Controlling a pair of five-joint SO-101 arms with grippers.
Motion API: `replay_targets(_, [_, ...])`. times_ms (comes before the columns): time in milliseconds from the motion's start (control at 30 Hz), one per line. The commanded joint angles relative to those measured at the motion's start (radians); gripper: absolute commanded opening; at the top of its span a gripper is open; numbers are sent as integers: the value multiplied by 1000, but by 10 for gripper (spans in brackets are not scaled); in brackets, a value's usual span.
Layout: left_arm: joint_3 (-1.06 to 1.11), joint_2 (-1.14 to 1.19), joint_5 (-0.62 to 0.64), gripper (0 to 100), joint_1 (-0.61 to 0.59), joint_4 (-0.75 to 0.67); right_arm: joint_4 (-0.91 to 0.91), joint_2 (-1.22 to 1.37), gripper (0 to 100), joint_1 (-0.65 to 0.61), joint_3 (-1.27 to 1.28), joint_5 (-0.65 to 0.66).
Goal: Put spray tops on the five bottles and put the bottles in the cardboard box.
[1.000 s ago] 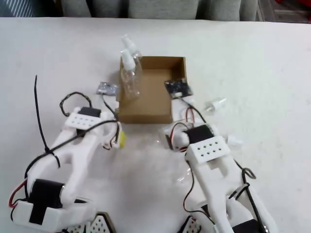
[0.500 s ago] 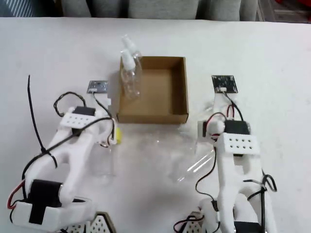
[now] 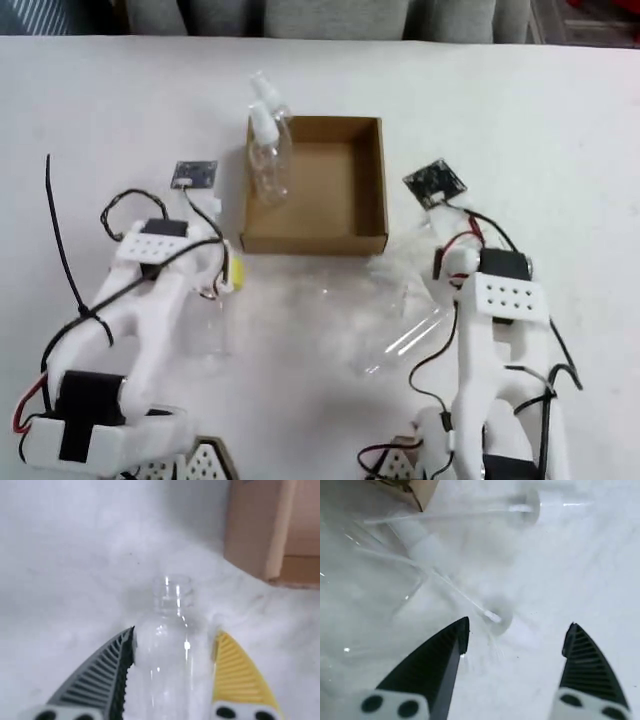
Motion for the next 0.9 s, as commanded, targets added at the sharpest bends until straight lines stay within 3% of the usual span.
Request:
replay_targets(0, [-8,-48,-9,23,-13,-23,-10,-12,267,79,-60,163])
replay_targets(133, [-8,-47,-9,23,-13,-23,-16,91,266,113,-64,265])
replay_targets(700, [-8,-42,-9,23,-13,-25,-65,704,257,199,-345,328])
replay_targets(867, [-8,-41,-9,23,-13,-25,-62,753,60,255,-417,328])
